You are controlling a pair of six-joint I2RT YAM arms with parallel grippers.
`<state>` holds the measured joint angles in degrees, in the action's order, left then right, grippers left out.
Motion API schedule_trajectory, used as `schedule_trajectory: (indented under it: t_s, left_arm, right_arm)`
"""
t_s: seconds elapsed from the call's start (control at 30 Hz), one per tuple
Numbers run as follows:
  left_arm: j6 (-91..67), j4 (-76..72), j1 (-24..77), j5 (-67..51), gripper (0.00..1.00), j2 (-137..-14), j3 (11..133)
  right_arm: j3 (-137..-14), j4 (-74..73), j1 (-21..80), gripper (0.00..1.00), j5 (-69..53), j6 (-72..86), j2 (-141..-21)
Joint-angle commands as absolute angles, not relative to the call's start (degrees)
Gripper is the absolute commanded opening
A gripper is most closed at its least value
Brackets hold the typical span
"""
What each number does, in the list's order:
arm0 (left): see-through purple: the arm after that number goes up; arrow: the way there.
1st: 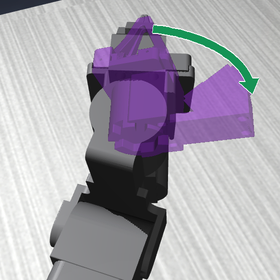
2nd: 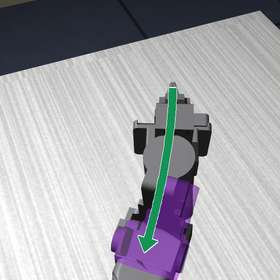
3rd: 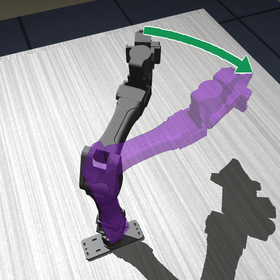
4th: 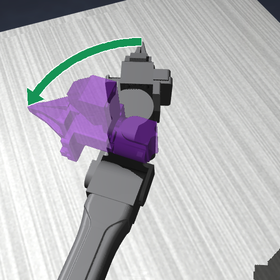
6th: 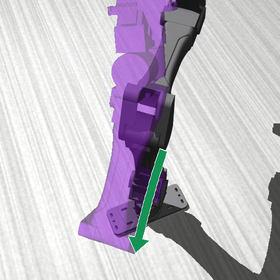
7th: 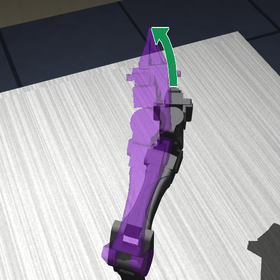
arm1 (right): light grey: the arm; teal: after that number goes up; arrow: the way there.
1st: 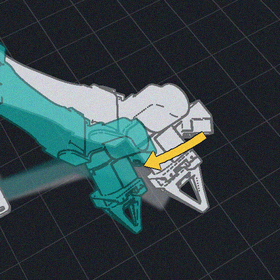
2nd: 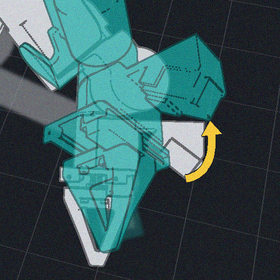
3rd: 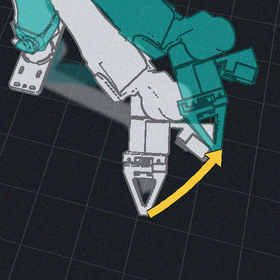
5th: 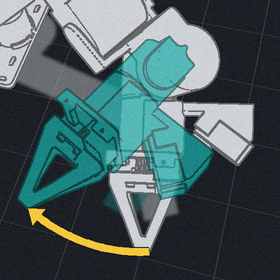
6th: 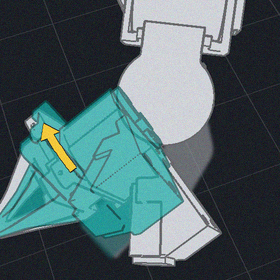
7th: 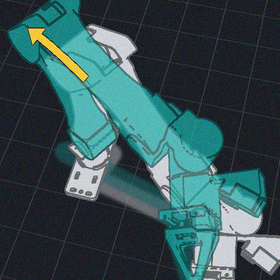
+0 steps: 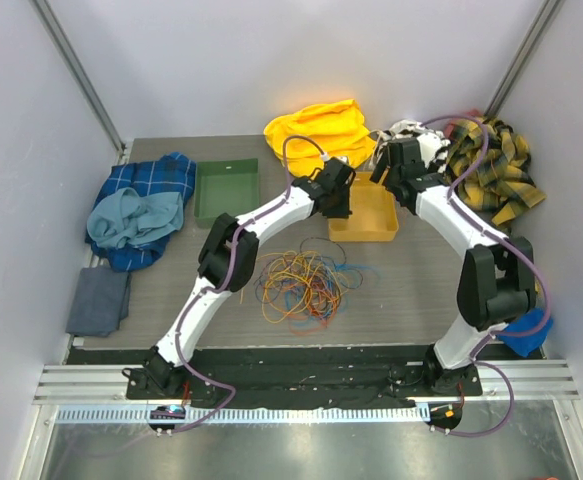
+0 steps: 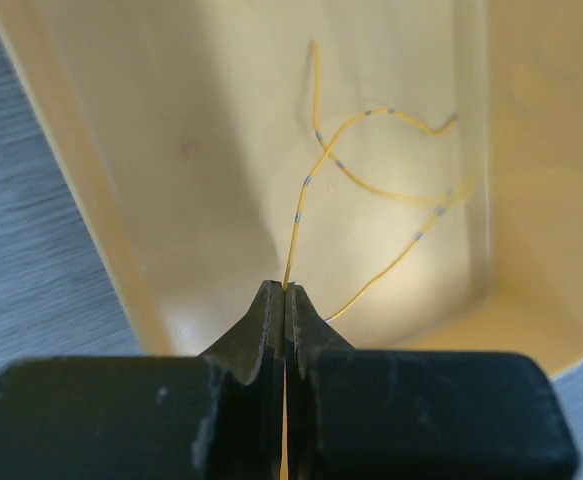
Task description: Untangle the cables
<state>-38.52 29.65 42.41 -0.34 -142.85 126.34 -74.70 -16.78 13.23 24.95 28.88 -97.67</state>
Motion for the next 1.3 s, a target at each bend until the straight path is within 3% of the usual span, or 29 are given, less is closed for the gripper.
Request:
schedule_trajectory:
  t_s: [0.0,0.13,0.2,0.33,0.4,0.43,0.47,0.53,0.63,0.77,1.03,1.27]
  left_arm:
    - [-38.4,32.95,41.92,5.0,0.02,-140.89,129.46]
    - [-38.67,33.92,41.57,7.46,0.05,-139.49,129.11]
    - [-38.67,34.8,41.49,7.73,0.19,-139.31,129.29]
    - [-38.85,34.28,41.57,8.7,0.26,-136.76,127.27]
    - [-38.93,32.01,41.66,8.88,0.39,-134.04,124.73]
    - [-39.11,31.3,41.66,8.79,0.53,-133.16,124.11]
    - [-39.2,30.51,41.66,8.7,0.59,-131.5,123.58]
    - [-39.29,29.01,41.66,8.18,0.7,-130.17,123.13]
    - [-39.46,27.87,41.66,7.12,0.78,-127.71,123.31]
    - [-39.55,27.86,41.75,7.21,0.8,-124.37,122.35]
    - [-40.61,27.59,41.4,18.27,0.78,-116.72,107.32]
    - [-41.92,35.15,38.15,18.02,0.71,-122.68,108.63]
  right_arm:
    - [-74.27,-15.29,12.92,0.9,25.22,31.99,-89.13]
    - [-69.36,-14.51,13.01,0.89,24.43,33.74,-83.87]
    - [-68.21,-13.89,12.92,0.88,24.34,34.01,-82.8]
    - [-66.45,-13.8,12.92,0.88,24.43,33.93,-81.39]
    - [-65.75,-13.45,12.92,0.87,24.96,33.92,-81.04]
    - [-65.13,-13.27,12.92,0.87,24.87,34.19,-80.95]
    - [-64.87,-13.36,12.92,0.87,24.87,34.54,-80.95]
    - [-63.82,-13.1,12.83,0.87,24.7,35.07,-80.86]
    - [-61.97,-12.66,12.92,0.87,24.78,36.21,-80.33]
    - [-58.46,-12.22,12.92,0.88,24.44,39.28,-79.54]
    - [-48.87,-10.28,12.83,0.83,25.57,44.3,-80.24]
    - [-47.73,-10.2,12.92,0.8,27.07,44.03,-80.6]
